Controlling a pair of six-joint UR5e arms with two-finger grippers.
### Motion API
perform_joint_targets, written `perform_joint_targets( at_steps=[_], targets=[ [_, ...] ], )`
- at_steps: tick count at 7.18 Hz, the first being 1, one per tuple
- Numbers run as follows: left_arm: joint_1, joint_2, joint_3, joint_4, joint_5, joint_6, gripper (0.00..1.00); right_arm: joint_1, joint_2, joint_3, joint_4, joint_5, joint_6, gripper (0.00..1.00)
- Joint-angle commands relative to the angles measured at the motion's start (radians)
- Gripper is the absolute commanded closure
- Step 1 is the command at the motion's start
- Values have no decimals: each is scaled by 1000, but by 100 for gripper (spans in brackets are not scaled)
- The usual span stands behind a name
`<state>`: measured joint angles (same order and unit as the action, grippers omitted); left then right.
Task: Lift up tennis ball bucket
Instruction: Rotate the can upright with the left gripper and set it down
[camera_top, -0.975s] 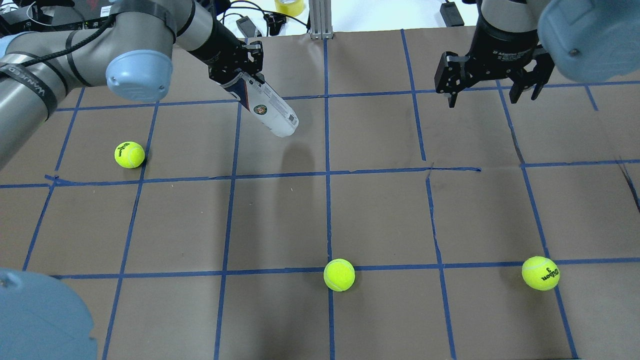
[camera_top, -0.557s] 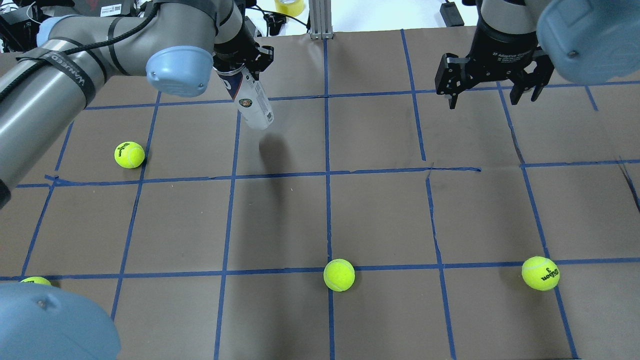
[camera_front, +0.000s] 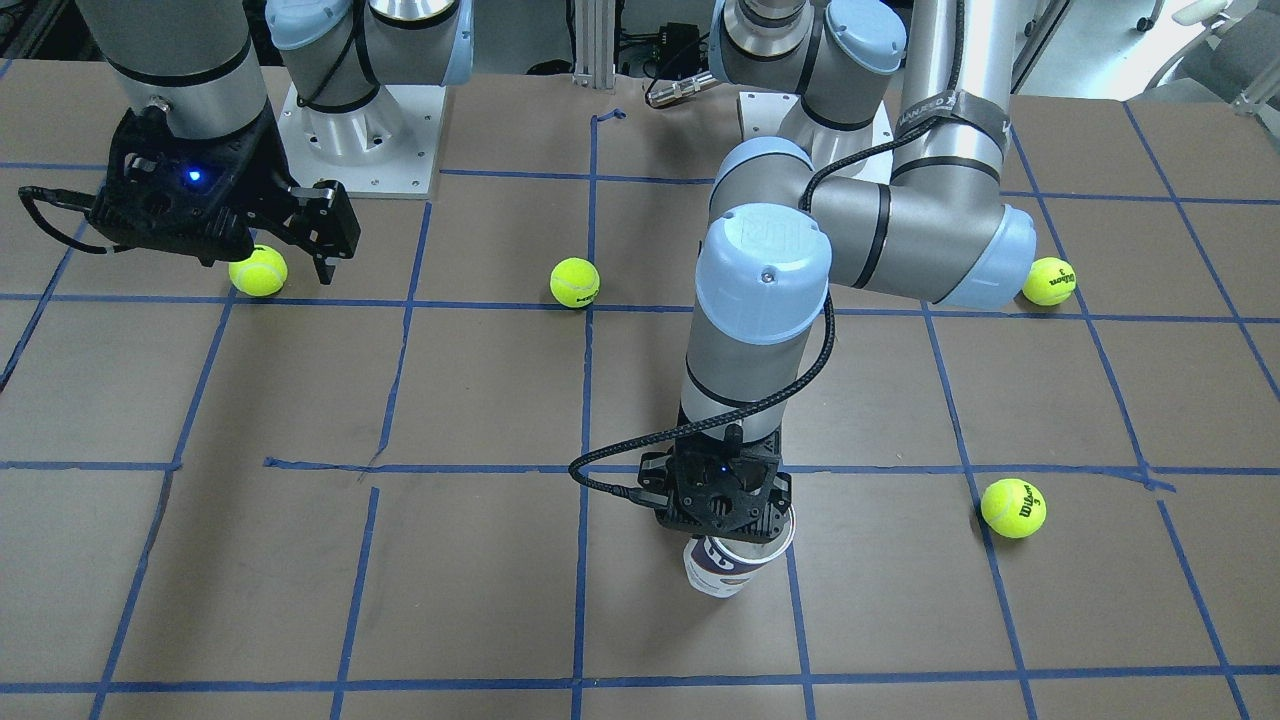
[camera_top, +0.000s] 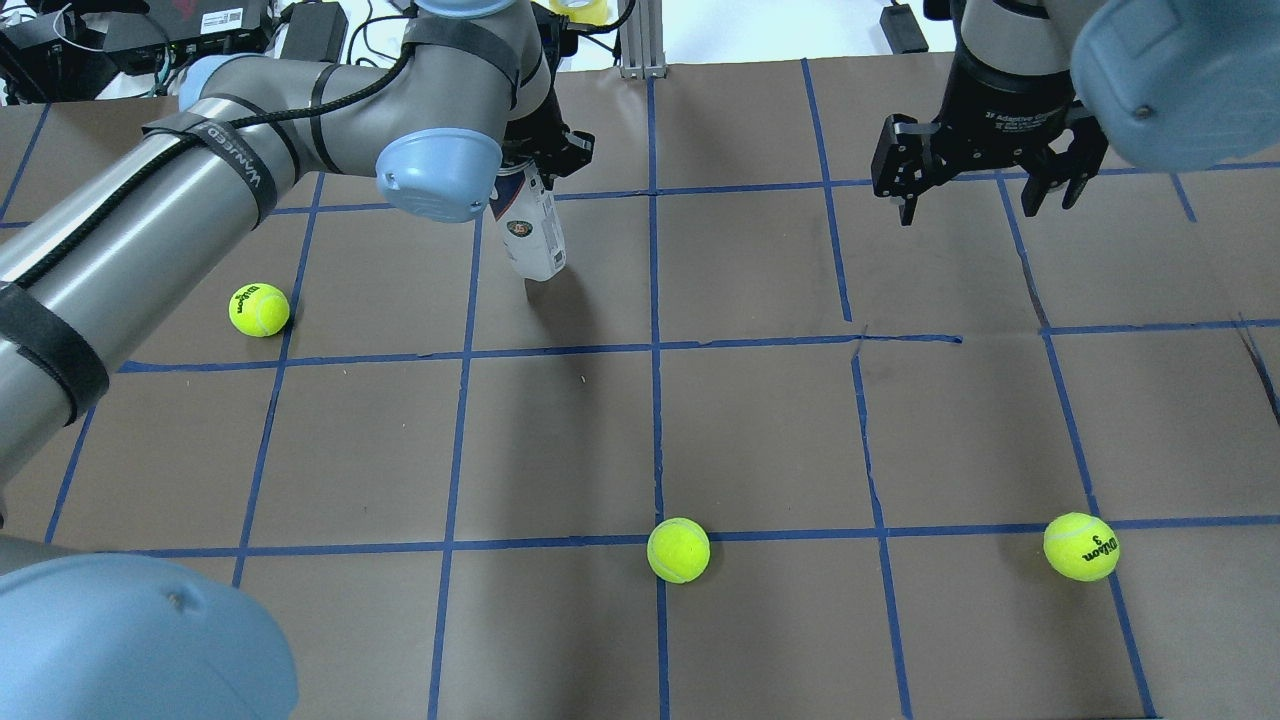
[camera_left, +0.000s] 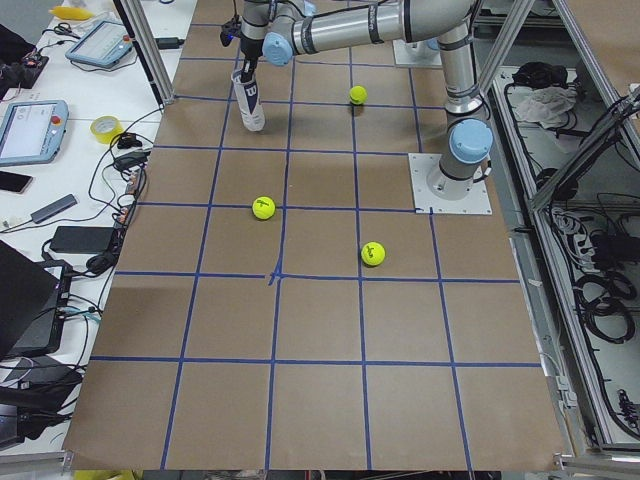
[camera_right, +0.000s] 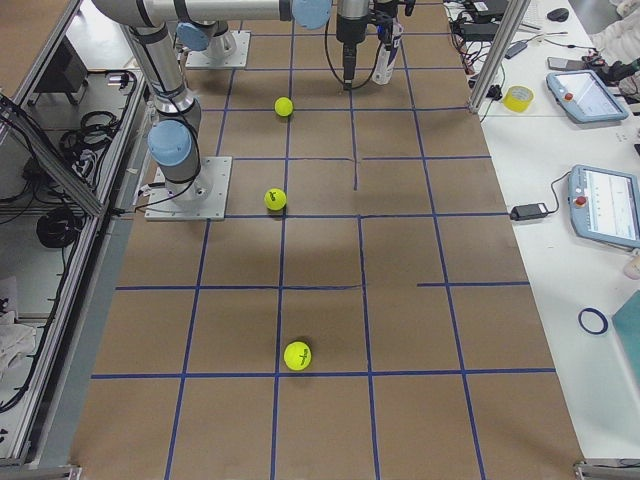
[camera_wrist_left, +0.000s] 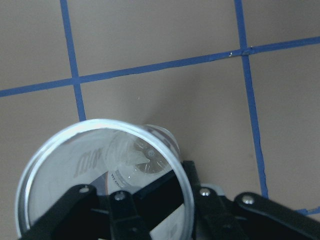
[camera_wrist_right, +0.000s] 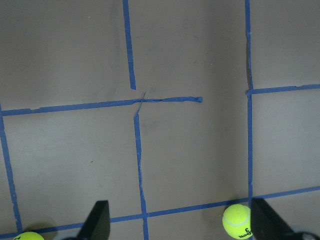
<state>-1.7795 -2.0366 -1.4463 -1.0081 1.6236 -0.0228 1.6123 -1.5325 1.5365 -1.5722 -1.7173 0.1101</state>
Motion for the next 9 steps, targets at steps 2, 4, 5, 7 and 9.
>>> perform_joint_targets(
  at_steps=[2, 4, 5, 7, 9],
  targets=[
    [-1, -4, -20, 16, 2, 21, 100, 5, -2, -13, -6, 45, -4, 0],
    [-1, 13, -22, 14, 2, 49, 8, 2, -5, -15, -6, 145, -7, 0],
    [-3, 16, -22, 9, 2, 46, 0, 3, -15, -15, -6, 143, -6, 0],
    [-12, 61, -16, -13, 2, 49, 0, 3, -34, -7, -8, 145, -6, 0],
    [-18, 149, 4, -118, -2, 47, 0, 2, -32, -6, -12, 145, -4, 0]
  ],
)
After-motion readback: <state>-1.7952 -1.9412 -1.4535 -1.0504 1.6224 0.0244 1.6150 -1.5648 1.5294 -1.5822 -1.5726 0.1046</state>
